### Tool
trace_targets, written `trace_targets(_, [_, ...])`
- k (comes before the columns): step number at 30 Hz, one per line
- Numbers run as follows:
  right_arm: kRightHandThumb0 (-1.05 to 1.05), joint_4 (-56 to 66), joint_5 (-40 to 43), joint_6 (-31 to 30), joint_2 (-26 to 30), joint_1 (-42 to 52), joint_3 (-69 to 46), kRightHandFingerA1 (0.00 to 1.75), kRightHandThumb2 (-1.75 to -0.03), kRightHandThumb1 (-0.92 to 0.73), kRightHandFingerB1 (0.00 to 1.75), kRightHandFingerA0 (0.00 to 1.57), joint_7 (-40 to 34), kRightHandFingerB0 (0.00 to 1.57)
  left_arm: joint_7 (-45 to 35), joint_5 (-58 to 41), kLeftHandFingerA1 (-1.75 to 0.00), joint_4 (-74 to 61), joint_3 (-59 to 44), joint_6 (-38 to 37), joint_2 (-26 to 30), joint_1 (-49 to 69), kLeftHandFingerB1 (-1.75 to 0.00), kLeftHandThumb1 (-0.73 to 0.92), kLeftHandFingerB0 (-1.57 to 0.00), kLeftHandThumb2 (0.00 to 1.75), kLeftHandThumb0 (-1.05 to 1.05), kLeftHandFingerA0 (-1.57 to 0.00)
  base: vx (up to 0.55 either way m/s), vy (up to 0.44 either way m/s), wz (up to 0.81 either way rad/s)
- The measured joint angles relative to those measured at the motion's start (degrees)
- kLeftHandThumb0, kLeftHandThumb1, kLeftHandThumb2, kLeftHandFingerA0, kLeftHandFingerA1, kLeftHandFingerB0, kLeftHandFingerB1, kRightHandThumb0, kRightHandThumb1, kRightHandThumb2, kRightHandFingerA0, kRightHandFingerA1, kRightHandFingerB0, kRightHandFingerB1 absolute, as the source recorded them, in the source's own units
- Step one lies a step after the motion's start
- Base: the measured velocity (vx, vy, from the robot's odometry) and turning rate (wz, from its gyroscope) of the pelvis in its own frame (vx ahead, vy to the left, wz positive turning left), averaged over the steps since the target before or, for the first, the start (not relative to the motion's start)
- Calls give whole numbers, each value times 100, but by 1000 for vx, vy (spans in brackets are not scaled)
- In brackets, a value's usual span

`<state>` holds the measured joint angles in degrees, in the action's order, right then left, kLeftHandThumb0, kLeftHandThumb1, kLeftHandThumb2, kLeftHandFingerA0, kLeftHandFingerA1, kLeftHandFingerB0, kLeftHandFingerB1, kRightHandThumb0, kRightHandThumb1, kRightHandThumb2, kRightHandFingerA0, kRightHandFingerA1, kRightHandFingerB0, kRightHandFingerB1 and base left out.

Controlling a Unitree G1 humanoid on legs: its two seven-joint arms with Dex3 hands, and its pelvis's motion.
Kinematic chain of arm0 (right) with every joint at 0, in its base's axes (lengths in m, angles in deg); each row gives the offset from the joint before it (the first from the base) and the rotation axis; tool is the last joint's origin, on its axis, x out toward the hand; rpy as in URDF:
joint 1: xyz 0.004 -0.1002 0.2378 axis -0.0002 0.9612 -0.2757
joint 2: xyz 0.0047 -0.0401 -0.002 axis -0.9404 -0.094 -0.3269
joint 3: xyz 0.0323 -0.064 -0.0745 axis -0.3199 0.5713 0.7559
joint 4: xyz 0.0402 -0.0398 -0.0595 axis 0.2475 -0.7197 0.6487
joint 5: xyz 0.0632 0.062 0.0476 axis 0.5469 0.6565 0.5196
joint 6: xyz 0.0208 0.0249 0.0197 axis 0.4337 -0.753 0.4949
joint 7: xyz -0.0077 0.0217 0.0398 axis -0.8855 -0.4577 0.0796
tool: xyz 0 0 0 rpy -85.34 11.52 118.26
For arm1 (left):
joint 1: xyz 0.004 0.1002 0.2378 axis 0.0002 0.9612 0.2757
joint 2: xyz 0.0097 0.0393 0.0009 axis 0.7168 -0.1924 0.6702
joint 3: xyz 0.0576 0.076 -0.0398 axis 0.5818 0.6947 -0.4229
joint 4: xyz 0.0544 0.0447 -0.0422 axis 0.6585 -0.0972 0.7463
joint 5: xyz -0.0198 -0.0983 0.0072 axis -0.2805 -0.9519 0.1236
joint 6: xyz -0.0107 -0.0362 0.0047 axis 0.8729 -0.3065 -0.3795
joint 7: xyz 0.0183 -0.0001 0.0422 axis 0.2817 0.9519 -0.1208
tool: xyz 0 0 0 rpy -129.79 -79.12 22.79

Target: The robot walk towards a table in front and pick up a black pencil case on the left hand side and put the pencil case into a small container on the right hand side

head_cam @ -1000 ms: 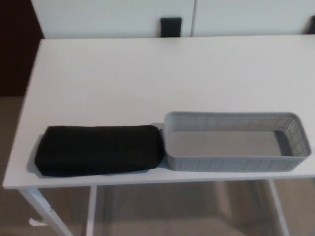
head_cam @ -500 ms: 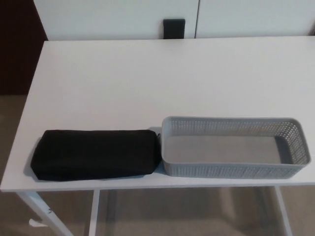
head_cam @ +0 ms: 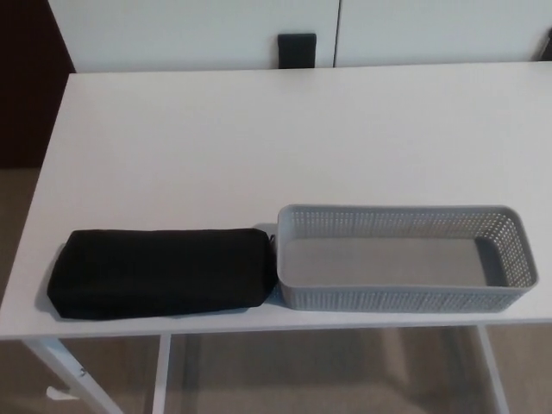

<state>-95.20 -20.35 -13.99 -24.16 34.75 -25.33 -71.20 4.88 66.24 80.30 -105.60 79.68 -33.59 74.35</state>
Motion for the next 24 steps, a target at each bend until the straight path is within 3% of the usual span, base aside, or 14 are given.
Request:
trace_targets(1, [-34, 32, 6, -7, 16, -1, -11, 45, -61, -69, 36, 53, 11, 31, 23, -58, -6, -105, -229, 51, 38, 76, -16, 50, 0, 79, -87, 0, 0, 0, 0])
trace_targets(2, [-39, 50, 7, -15, 35, -7, -17, 44, -60, -69, 35, 56, 19, 32, 56, -94, -21, -219, -438, 116, 82, 148, -31, 29, -3, 69, -40, 0, 0, 0, 0])
trace_targets(6, [-40, 4, 0, -58, 115, -114, -16, 47, -60, -68, 36, 58, 26, 32, 246, -145, -36, -1118, -1180, 328, 242, 352, -27, 34, 0, 73, -47, -1, 0, 0, 0])
trace_targets(7, [-47, -13, -2, -61, 115, -137, -14, 57, -80, -55, 46, 52, 26, 27, 280, -144, -49, -1357, -1288, 337, 244, 364, -49, 33, 0, 88, -31, 0, 0, 0, 0])
trace_targets(8, [-48, -26, -4, -63, 114, -156, -11, 57, -81, -55, 46, 52, 26, 27, 308, -142, -34, -1621, -1377, 344, 245, 361, -27, 37, 0, 72, -57, -4, 0, 0, 0])
trace_targets(9, [-49, -40, -5, -64, 113, -176, -8, 57, -80, -55, 45, 52, 26, 26, 329, -139, -16, -1857, -1429, 351, 245, 346, -25, 36, -3, 74, -56, -2, 0, 0, 0])
trace_targets(11, [-46, -77, -7, -64, 111, -213, -3, 56, -79, -54, 45, 52, 26, 27, 357, -135, -38, -2361, -1494, 379, 245, 299, -29, 30, -1, 70, -47, -2, 0, 0, 0])
trace_targets(12, [-38, -97, -9, -65, 111, -227, -2, 47, -60, -67, 35, 59, 26, 32, 364, -135, -25, -2588, -1507, 388, 245, 258, -26, 31, -4, 72, -46, 0, 0, 0, 0])
trace_targets(15, [-38, -168, -11, -72, 109, -240, 0, 45, -61, -69, 35, 56, 26, 31, 372, -105, -4, -3295, -1483, 416, 252, 48, -5, 30, 0, 64, -47, 0, 0, 0, 0])
trace_targets(16, [-39, -183, -11, -73, 109, -247, -1, 45, -61, -68, 34, 57, 26, 31, 371, -86, -5, -3533, -1436, 455, 274, -65, 0, 27, 0, 61, -45, 0, 0, 0, 0])
trace_targets(17, [-39, -189, -11, -74, 109, -249, -1, 46, -61, -69, 35, 58, 26, 31, 370, -79, -20, -3631, -1408, 470, 286, -111, -19, 29, 0, 66, -39, 0, 0, 0, 0])
trace_targets(20, [-39, -222, -9, -87, 105, -284, -2, 46, -61, -69, 35, 57, 26, 31, 326, -58, -15, -4331, -1003, 700, 584, -706, -16, 29, -2, 65, -42, 0, 3, 0, 2])
trace_targets(21, [-45, -225, -8, -92, 101, -318, -3, 57, -80, -55, 45, 50, 26, 25, 286, -43, -11, -4610, -780, 823, 761, -1008, -11, 29, 0, 63, -39, 0, 0, 0, 0])
trace_targets(24, [-35, -227, -7, -97, 97, -360, -3, 46, -61, -70, 35, 55, 27, 32, 194, -17, -11, -4998, -297, 1057, 1082, -1627, -8, 30, 0, 63, -40, 0, 0, 0, 0])
